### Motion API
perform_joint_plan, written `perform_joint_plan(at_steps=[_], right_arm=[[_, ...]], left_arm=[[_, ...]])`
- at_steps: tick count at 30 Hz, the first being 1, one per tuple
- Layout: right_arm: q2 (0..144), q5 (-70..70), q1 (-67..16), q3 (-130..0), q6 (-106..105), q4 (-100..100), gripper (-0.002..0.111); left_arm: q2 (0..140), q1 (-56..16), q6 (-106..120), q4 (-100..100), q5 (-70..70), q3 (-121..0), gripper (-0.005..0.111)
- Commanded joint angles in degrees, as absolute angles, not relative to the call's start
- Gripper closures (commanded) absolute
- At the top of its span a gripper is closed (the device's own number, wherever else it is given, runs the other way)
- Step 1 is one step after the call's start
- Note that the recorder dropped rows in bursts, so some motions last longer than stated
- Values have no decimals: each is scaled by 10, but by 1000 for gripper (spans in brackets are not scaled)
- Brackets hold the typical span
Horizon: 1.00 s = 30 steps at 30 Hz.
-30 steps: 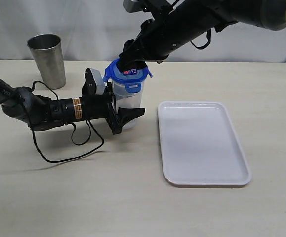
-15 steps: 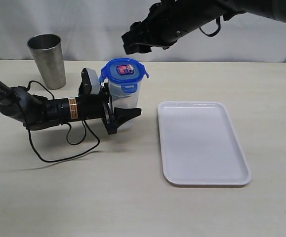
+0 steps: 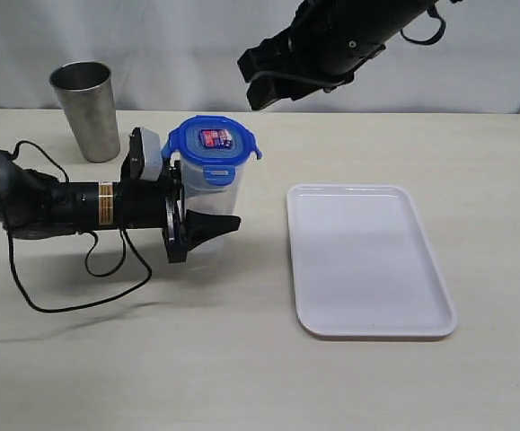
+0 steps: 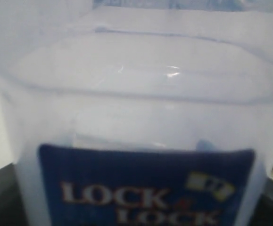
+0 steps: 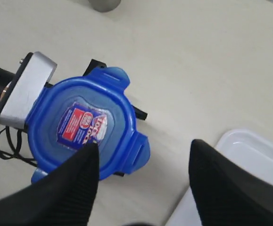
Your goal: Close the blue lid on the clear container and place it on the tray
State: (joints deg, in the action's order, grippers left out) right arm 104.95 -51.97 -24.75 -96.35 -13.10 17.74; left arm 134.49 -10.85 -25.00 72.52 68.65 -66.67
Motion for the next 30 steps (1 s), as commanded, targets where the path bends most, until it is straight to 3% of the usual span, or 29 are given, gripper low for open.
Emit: perform_joint_plan(at_steps=[1,11,22,30], right_arm=[[1046,-534,-268,-942,-117,175,54],[1089,-493,-267,-923,-83,182,54],[1139,-459,-267,-923,-158,324,54],[1165,-508,-267,-923,-190,364,66]], left_arm=[[1338,-106,-190,678,700,-627,107],[1344,-107,-189,658,700,-613,107],[1344,-107,-193,662,700,-613,107],[1344,-107,-193,654,700,-613,107]])
